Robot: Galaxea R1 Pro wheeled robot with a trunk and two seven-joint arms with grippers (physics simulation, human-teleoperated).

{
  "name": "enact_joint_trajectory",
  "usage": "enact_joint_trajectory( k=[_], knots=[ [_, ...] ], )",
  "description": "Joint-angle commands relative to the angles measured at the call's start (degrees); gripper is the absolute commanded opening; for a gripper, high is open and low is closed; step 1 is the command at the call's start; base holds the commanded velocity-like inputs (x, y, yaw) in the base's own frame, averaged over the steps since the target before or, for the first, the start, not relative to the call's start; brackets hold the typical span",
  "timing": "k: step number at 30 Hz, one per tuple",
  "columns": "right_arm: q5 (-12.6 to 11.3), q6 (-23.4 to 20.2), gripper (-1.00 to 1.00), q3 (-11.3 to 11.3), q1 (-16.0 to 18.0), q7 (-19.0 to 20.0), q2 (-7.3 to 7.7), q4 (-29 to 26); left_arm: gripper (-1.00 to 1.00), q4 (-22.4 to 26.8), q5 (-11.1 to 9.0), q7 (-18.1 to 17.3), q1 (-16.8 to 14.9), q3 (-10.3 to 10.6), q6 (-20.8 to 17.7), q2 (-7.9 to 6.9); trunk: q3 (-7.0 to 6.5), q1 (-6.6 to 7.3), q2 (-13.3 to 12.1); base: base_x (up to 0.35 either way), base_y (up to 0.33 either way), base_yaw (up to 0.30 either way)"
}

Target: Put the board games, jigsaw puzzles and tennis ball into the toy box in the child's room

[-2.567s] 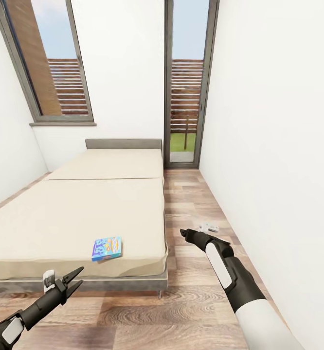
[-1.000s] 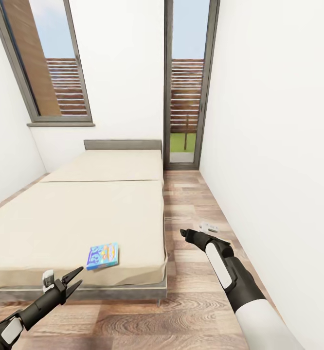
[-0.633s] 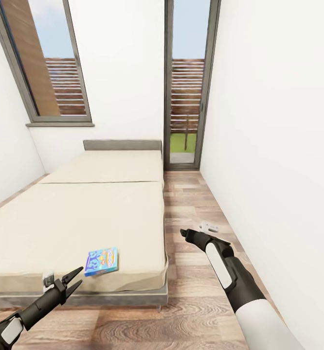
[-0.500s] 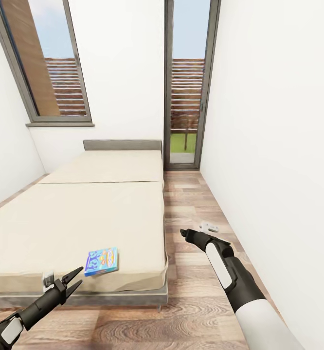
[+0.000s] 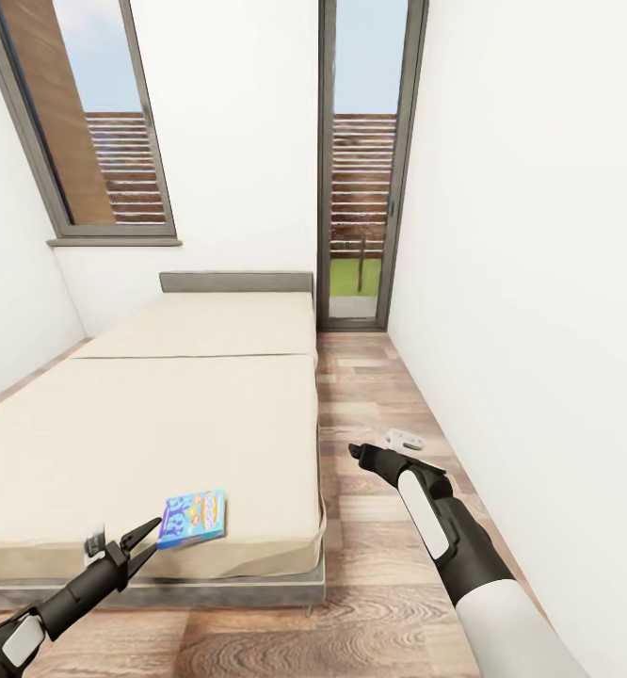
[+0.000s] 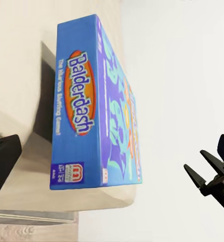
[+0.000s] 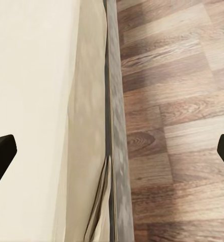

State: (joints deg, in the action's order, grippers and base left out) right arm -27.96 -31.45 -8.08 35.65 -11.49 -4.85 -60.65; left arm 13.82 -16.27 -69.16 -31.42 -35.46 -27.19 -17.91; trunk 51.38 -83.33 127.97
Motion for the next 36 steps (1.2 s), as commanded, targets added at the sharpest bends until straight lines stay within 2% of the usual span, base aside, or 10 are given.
enact_joint_trajectory(
  k=[1, 25, 36],
  knots=[
    [-0.6, -0.12, 1.0, -0.09, 0.03, -0.55, 0.01, -0.08, 1.0, -0.02, -0.55, -0.01, -0.04, 0.04, -0.32, -0.01, 0.05, 0.01, 0.02, 0.011, 0.0, 0.0],
    [-0.6, -0.12, 1.0, -0.09, 0.03, -0.55, 0.01, -0.08, 1.0, -0.02, -0.52, -0.01, -0.04, 0.05, -0.29, 0.13, 0.05, 0.01, 0.02, 0.0, 0.0, 0.0],
    [-0.6, -0.17, 1.0, -0.09, 0.03, -0.55, 0.01, -0.08, 1.0, -0.02, -0.54, 0.01, -0.04, 0.05, -0.24, 0.16, 0.05, 0.01, 0.02, -0.08, 0.0, 0.0]
  ],
)
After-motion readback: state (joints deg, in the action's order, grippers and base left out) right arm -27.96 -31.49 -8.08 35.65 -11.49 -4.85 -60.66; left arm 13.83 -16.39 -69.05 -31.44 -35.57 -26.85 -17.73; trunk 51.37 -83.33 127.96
